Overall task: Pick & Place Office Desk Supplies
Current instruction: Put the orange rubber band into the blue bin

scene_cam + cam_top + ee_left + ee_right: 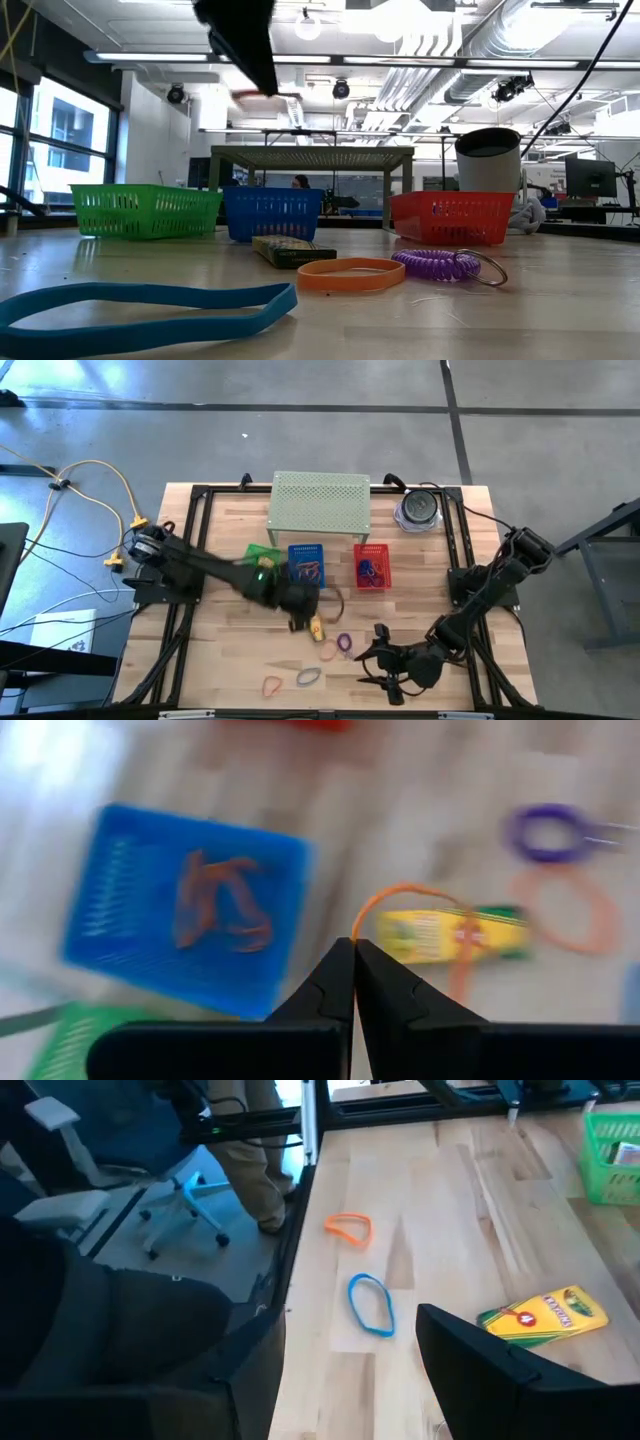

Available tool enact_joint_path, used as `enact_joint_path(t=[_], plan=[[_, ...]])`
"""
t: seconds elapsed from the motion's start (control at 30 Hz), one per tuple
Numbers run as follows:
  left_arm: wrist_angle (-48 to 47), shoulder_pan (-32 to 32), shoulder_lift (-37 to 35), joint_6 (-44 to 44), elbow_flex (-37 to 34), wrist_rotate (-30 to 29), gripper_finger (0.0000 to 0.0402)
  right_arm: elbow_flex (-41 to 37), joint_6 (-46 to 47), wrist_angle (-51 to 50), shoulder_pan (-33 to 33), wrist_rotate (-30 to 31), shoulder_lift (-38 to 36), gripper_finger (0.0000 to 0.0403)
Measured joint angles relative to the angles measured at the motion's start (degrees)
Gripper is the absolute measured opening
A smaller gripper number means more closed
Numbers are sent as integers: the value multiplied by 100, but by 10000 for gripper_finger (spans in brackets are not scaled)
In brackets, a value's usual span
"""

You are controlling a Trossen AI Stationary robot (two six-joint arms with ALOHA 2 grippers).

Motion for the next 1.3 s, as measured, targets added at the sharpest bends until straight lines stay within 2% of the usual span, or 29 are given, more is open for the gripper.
enact_joint_path(t=[0.1, 0.2, 0.43, 0.73, 0.87, 1.03, 1.3], plan=[[-356, 517, -5, -2, 11, 4, 0, 0, 212, 20, 78, 30, 0, 215], [-381, 1014, -5, 52, 11, 81, 0, 0, 533, 41, 183, 351, 0, 215], [-376, 1902, -5, 348, -43, 807, 0, 0, 777, 42, 461, 794, 0, 215], [134, 2066, 7, 734, -446, 878, 0, 0, 1177, 38, 723, 1324, 0, 215], [344, 2149, 21, 944, -658, 1178, 0, 0, 1297, 84, 797, 1454, 9, 215], [547, 2253, 28, 1091, -1001, 1199, 4, -4, 1474, 277, 828, 1572, 263, 215], [940, 2287, 28, 1257, -1066, 1186, 47, -4, 1506, 475, 786, 1495, 387, 215]])
